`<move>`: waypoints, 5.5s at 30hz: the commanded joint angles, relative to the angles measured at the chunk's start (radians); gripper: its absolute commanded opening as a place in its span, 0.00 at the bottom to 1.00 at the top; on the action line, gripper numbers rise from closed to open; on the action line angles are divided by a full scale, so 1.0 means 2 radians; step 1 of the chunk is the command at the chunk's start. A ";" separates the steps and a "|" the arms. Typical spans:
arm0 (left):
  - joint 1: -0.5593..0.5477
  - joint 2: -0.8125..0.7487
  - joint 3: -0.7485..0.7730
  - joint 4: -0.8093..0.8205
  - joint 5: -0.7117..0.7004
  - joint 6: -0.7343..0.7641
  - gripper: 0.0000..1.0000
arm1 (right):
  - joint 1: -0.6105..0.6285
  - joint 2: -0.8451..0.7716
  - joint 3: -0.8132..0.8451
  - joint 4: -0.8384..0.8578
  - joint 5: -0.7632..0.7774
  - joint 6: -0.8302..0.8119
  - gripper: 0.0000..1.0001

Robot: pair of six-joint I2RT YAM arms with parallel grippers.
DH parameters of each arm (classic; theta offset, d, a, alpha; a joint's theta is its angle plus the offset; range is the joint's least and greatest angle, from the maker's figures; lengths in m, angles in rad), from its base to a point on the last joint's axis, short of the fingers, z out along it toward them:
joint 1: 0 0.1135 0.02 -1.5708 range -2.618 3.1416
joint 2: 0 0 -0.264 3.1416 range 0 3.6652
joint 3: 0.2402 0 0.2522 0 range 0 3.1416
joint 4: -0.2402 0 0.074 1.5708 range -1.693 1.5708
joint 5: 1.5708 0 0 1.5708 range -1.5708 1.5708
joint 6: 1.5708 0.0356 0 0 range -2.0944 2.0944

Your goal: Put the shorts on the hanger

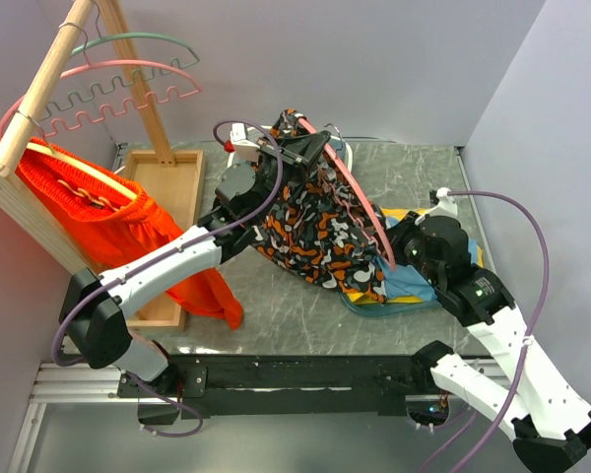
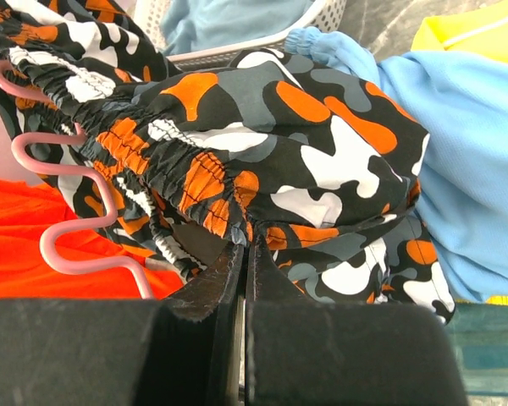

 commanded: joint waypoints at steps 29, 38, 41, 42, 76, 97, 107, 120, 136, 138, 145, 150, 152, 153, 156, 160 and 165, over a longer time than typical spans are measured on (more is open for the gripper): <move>0.064 -0.050 -0.060 0.125 0.000 0.137 0.01 | -0.011 0.028 0.100 -0.068 0.021 -0.008 0.00; 0.067 -0.053 -0.061 0.142 0.001 0.141 0.01 | -0.035 0.009 0.080 -0.072 0.010 -0.012 0.00; 0.069 -0.046 -0.051 0.140 0.004 0.123 0.01 | -0.035 0.002 0.062 -0.073 0.010 -0.013 0.00; 0.069 -0.046 -0.051 0.144 0.007 0.110 0.01 | -0.035 -0.001 0.055 -0.071 0.008 -0.012 0.00; 0.055 0.045 0.099 0.150 -0.014 0.047 0.01 | -0.035 -0.048 -0.055 -0.065 0.020 0.010 0.00; 0.044 0.056 0.091 0.138 -0.025 0.097 0.01 | -0.035 -0.051 0.039 -0.091 -0.022 0.020 0.00; -0.015 0.024 0.053 0.080 -0.095 0.143 0.01 | -0.034 0.050 0.183 -0.068 -0.073 0.012 0.00; -0.066 -0.016 0.087 -0.102 -0.167 0.052 0.01 | -0.035 0.097 0.283 -0.067 -0.058 -0.034 0.04; -0.043 -0.013 0.249 -0.320 -0.130 -0.010 0.01 | -0.034 -0.015 0.246 -0.057 -0.180 -0.242 0.65; -0.036 -0.013 0.260 -0.328 -0.119 -0.013 0.01 | -0.035 -0.029 0.234 -0.059 -0.201 -0.262 0.66; -0.030 -0.010 0.268 -0.331 -0.107 -0.018 0.01 | -0.003 -0.035 0.215 -0.085 -0.160 -0.301 0.70; -0.030 -0.011 0.267 -0.325 -0.099 -0.017 0.01 | 0.090 -0.020 0.190 -0.086 -0.029 -0.313 0.74; -0.030 -0.011 0.264 -0.322 -0.096 -0.018 0.01 | 0.111 -0.013 0.182 -0.077 -0.020 -0.313 0.74; -0.030 -0.010 0.264 -0.321 -0.096 -0.018 0.01 | 0.113 -0.012 0.172 -0.071 -0.010 -0.313 0.74; -0.030 -0.010 0.263 -0.318 -0.092 -0.016 0.01 | 0.115 -0.007 0.153 -0.050 0.004 -0.313 0.74; -0.030 -0.015 0.258 -0.315 -0.090 -0.013 0.01 | 0.115 -0.008 0.139 -0.015 0.024 -0.320 0.73; -0.030 -0.016 0.251 -0.310 -0.085 -0.016 0.01 | 0.116 0.015 0.141 0.005 0.011 -0.331 0.67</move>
